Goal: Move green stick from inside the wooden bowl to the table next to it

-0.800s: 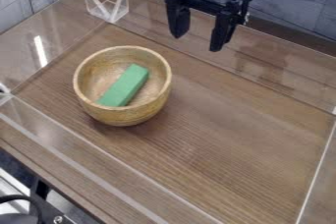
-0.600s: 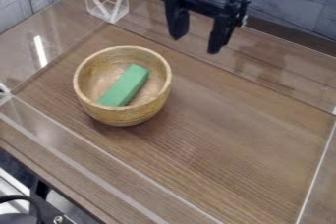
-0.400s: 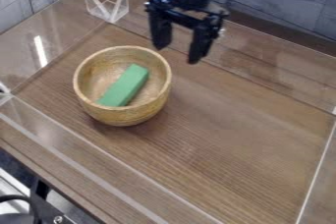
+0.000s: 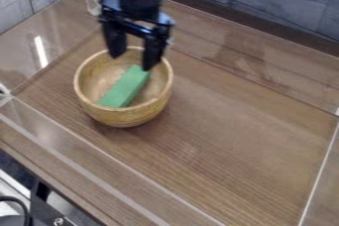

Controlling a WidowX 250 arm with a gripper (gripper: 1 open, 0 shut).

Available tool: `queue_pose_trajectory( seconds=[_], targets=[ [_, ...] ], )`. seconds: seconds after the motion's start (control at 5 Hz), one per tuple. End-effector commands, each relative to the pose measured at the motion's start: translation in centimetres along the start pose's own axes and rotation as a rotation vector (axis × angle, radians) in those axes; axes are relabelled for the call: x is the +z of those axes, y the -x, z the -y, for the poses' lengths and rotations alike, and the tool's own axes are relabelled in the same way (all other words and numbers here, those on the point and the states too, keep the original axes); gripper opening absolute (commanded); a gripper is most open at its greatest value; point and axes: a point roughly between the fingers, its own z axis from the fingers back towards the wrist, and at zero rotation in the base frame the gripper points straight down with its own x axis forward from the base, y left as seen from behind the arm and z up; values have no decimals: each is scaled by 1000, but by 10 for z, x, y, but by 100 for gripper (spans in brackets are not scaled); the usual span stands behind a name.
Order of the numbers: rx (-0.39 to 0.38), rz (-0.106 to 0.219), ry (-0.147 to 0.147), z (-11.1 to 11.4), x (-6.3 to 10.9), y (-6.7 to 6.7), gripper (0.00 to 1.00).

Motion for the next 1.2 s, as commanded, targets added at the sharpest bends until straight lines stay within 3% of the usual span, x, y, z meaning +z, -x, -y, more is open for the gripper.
queue_pose_trajectory(
  seconds=[0.0,0.2,0.6,1.0],
  targets=[
    [47,75,-23,-15,9,1,100],
    [108,82,-28,-22,5,-1,100],
    [211,81,-33,-27,-22,-12,100],
    [32,87,-33,-38,-37,-21,100]
  ],
)
